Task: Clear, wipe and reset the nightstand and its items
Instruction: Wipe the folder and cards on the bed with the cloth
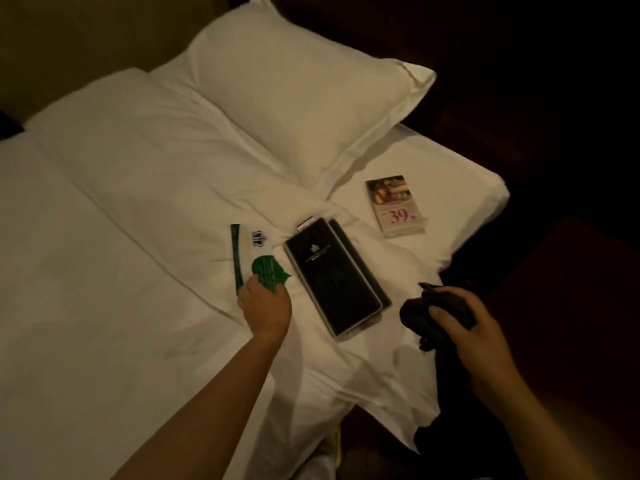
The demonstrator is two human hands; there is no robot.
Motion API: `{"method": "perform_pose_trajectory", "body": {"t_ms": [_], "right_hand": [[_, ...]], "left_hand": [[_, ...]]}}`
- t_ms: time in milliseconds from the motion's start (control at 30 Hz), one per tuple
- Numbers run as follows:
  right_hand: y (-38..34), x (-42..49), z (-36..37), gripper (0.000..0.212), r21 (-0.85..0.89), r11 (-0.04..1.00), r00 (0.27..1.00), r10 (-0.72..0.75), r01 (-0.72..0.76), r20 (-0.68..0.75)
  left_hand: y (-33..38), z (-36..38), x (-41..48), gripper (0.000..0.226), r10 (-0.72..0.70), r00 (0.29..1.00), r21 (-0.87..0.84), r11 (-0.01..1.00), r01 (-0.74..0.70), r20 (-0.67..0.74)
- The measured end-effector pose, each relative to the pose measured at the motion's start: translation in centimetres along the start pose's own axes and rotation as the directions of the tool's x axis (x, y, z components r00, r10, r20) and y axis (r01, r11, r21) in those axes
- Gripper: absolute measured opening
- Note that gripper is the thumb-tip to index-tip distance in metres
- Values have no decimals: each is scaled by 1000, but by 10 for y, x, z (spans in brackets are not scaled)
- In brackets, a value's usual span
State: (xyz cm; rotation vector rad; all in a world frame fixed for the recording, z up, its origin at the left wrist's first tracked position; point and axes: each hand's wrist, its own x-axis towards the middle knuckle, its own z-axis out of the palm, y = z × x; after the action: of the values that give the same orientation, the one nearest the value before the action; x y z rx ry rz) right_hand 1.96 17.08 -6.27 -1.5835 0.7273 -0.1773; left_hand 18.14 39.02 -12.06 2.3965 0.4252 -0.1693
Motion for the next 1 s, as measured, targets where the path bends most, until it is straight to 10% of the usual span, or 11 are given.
{"method": "perform_pose_trajectory", "body": {"t_ms": [333,500,667,1000], "right_hand": [[-50,92,135,29,-114,981,974,-133,155,181],[-64,105,219,40,-205,931,904,-212,302,370],[-70,95,273,47,-443,608,735,-396,659,550],[-117,177,271,44,-500,645,809,-368,577,459]], "left_hand": [[-22,-16,119,36,-136,963,-124,978,168,233],[-19,-32,120,15,-114,948,-506,823,257,297],[-4,-58,116,25,41,905,-761,558,331,423],[50,-53,111,30,97,918,-853,418,313,385]]}}
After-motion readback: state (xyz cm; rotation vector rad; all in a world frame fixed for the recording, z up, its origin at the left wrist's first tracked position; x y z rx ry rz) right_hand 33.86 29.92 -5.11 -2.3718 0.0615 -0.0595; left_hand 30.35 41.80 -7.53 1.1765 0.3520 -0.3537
